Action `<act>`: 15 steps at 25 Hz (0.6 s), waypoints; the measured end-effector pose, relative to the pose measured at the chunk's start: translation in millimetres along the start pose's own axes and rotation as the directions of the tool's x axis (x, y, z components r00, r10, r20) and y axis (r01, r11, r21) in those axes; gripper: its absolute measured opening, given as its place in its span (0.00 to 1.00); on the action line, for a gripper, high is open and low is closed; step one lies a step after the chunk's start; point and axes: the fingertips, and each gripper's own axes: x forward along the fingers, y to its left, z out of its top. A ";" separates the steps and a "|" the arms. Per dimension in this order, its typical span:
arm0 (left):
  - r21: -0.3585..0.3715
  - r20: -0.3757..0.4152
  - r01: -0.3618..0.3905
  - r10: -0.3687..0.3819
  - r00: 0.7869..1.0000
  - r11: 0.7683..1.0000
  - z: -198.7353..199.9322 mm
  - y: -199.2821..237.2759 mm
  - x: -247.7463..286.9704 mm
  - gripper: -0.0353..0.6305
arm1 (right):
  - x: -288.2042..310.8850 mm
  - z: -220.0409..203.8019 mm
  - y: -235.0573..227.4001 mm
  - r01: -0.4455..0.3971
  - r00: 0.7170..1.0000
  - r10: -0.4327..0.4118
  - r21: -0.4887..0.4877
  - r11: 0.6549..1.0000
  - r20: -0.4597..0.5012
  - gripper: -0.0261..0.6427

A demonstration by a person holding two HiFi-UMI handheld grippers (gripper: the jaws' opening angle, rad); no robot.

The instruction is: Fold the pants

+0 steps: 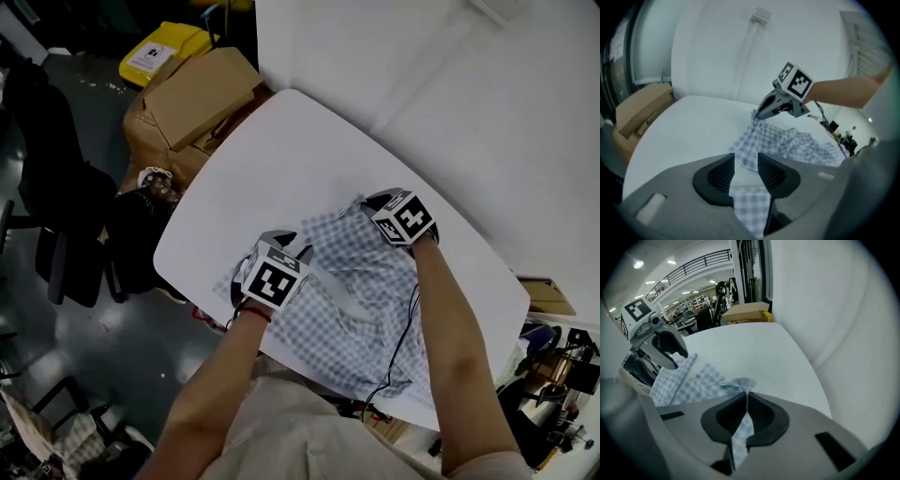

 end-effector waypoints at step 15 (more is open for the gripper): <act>0.508 -0.249 0.027 0.117 0.961 0.861 5.0 24.5 60.0 0.09 | 0.6 -7.0 -4.0 -0.042 0.998 0.042 -0.009 0.999 0.050 0.08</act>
